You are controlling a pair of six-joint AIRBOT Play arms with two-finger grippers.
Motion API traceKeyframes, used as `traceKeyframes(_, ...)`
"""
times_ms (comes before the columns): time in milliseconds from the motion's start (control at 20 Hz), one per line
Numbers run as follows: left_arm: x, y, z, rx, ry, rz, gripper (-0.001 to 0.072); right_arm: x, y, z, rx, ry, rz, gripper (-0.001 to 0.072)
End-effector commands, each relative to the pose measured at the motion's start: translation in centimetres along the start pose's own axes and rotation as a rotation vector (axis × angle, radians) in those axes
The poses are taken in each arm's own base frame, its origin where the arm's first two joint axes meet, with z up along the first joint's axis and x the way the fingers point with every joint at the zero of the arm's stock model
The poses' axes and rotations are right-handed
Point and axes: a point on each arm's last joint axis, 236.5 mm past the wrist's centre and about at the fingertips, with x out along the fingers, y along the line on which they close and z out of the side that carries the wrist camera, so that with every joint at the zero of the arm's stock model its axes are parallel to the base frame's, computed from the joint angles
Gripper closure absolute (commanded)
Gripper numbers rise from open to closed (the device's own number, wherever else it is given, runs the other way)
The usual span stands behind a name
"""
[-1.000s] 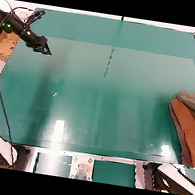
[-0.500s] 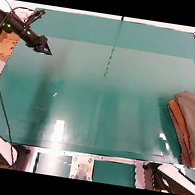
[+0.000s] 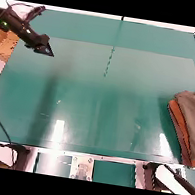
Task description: Fold the shirts.
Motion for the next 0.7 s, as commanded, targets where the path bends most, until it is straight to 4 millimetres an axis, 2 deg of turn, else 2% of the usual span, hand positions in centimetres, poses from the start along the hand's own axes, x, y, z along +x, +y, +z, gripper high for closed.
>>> traceKeyframes(0, 3.0, -3.8, -4.0, 0.007, 0.064, 0.033, 0.0691, 6.2, 9.0, -7.4, -0.297, 0.056, 0.124, 0.0698)
traceKeyframes(50, 4.1, -4.8, -5.2, 0.015, 0.072, 0.047, 0.069, 7.7, 10.2, -9.6, -0.35, 0.076, 0.142, 0.0698)
traceKeyframes(150, 5.5, -5.3, -7.0, 0.007, 0.082, 0.095, 0.069, 9.3, 12.1, -12.1, -0.407, 0.08, 0.174, 0.0698)
traceKeyframes(300, 6.7, -5.2, -8.6, 0.013, 0.119, 0.13, 0.0688, 9.3, 12.8, -12.4, -0.41, 0.074, 0.189, 0.0698)
traceKeyframes(650, 6.7, -6.0, -8.3, 0.01, 0.108, 0.1, 0.0688, 9.3, 12.8, -12.4, -0.41, 0.074, 0.188, 0.0698)
